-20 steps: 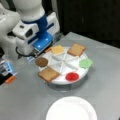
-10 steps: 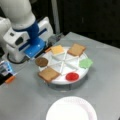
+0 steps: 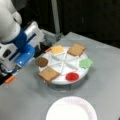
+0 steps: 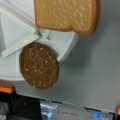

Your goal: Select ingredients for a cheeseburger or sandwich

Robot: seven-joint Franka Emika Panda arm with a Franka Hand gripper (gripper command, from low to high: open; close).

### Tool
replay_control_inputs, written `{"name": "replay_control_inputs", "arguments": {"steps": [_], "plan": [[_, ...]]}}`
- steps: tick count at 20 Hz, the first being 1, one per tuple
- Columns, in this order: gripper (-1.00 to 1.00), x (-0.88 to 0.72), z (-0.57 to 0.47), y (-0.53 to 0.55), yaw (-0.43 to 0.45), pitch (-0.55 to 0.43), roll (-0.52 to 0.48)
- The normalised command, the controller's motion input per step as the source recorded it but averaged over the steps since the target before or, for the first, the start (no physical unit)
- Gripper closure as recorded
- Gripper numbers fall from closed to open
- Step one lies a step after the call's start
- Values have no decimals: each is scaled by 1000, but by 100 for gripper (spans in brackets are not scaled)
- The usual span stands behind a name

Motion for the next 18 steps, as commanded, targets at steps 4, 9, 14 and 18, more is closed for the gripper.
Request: {"name": "replay_control_inputs", "arguments": {"steps": [4, 9, 14, 18], "plan": [[-100, 117, -31, -208, 39, 82, 550], [-100, 184, -22, -194, 83, 102, 571], [-100, 266, -5, -235, 133, 89, 585], [-100, 290, -75, -307, 170, 44, 559]]}}
